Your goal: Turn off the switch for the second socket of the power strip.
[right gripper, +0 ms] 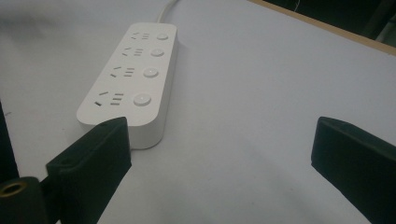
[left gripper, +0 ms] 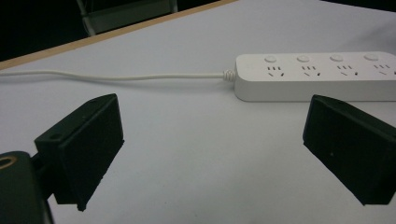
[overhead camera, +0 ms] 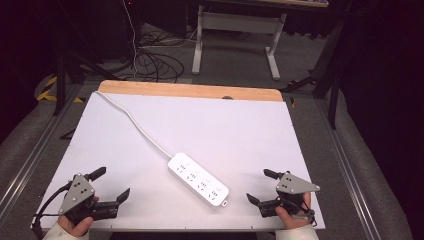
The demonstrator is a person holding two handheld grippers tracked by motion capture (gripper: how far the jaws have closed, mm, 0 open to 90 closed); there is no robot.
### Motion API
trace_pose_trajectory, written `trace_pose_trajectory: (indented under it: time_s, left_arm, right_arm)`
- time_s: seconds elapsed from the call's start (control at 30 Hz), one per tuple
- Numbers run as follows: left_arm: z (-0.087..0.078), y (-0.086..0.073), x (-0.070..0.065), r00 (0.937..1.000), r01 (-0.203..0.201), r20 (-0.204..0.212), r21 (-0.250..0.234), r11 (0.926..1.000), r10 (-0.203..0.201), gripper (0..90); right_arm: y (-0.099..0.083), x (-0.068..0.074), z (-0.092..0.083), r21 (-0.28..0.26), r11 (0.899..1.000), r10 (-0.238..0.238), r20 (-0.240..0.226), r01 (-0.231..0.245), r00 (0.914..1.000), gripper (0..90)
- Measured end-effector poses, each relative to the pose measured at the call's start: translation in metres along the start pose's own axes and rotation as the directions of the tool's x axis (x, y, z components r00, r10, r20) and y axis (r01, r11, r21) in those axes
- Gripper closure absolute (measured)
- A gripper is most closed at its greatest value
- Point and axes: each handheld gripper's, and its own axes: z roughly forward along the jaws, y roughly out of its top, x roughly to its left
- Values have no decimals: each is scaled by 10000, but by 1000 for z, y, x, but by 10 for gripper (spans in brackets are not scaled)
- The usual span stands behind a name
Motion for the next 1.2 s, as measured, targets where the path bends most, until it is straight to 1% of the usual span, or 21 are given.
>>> trace_pose_trajectory:
  time_s: [0.13, 0.2, 0.27, 0.33, 0.4, 0.47, 0.5, 0.57, 0.63, 0.67, 0.73, 0.77, 0.87, 0.9, 0.93, 0.97, 1.0, 1.03, 1.07, 1.13, 1.2]
  left_arm:
    - [0, 0, -2, 10000, 27, -40, -22, 10000, -27, 60]
    - [0, 1, -3, 9998, -140, -157, -20, 9999, 140, 60]
    - [0, 0, -3, 9997, -115, -216, -46, 9999, 114, 60]
    - [-1, 1, -3, 9992, -256, -293, -82, 9996, 254, 61]
    - [-1, 1, -3, 9990, -300, -342, -90, 9995, 297, 61]
    - [-1, 1, -4, 9980, -420, -484, -36, 9991, 418, 62]
    - [-1, 1, -4, 9980, -420, -484, -36, 9991, 418, 64]
    - [-1, 1, -6, 9972, -554, -511, 21, 9985, 554, 66]
    - [-2, 2, -6, 9980, -500, -388, -60, 9987, 497, 66]
    - [-3, 3, -6, 9988, -371, -308, -94, 9993, 368, 66]
    - [-4, 3, -5, 9988, -371, -335, -86, 9993, 368, 68]
    - [-4, 3, -5, 9992, -259, -321, -79, 9996, 257, 68]
    - [-3, 3, -5, 9994, -172, -303, -59, 9998, 170, 71]
    - [-3, 3, -5, 9992, -201, -349, -67, 9998, 199, 82]
    - [-3, 3, -6, 9989, -256, -401, -104, 9996, 252, 82]
    - [-4, 3, -6, 9986, -332, -410, -126, 9994, 327, 83]
    - [-4, 3, -6, 9989, -299, -355, -186, 9994, 292, 82]
    - [-4, 3, -6, 9993, -225, -294, -178, 9996, 219, 93]
    - [-3, 3, -5, 9998, -134, -129, 19, 9999, 135, 103]
    - [-3, 3, -6, 9999, -54, -134, 41, 10000, 55, 104]
    - [-3, 3, -5, 9998, -70, -202, 110, 9999, 73, 103]
  right_arm:
    - [0, 0, -1, -47, 10000, -12, 15, 12, 10000, 54]
    - [0, 1, 0, -27, 10000, -38, -21, 38, 10000, 55]
    - [0, 1, 0, -17, 10000, -49, 15, 49, 10000, 58]
    - [0, 1, 0, -22, 10000, -54, 26, 54, 10000, 59]
    - [1, 1, 0, -73, 10000, -25, -7, 25, 10000, 60]
    - [1, 1, 0, -50, 10000, -54, 5, 54, 10000, 63]
    - [1, 1, 0, -48, 10000, -47, 15, 47, 10000, 63]
    - [1, 1, 0, -52, 10000, -45, 4, 45, 10000, 63]
    - [1, 2, 0, -63, 10000, -60, 27, 60, 10000, 64]
    - [1, 2, 0, -63, 10000, -60, 27, 60, 10000, 64]
    - [2, 2, 0, -32, 9999, -97, 142, 98, 9999, 67]
    - [2, 2, 0, -22, 9999, -105, 172, 105, 9998, 68]
    - [3, 3, -1, -40, 10000, -38, 158, 38, 9999, 74]
    - [4, 3, -1, -92, 9999, -92, 54, 93, 9999, 82]
    - [4, 3, -1, -92, 9999, -92, 54, 93, 9999, 82]
    - [4, 4, -1, -104, 9999, -80, 7, 80, 10000, 83]
    - [5, 4, -1, -121, 9999, -100, -61, 99, 9999, 90]
    - [6, 5, -1, -91, 9999, -86, -79, 85, 9999, 95]
    - [7, 5, -1, -97, 9998, -149, -66, 148, 9999, 97]
    - [9, 5, -1, -123, 9999, -108, -68, 107, 9999, 101]
    - [11, 5, -2, -104, 9999, -135, -43, 135, 9999, 101]
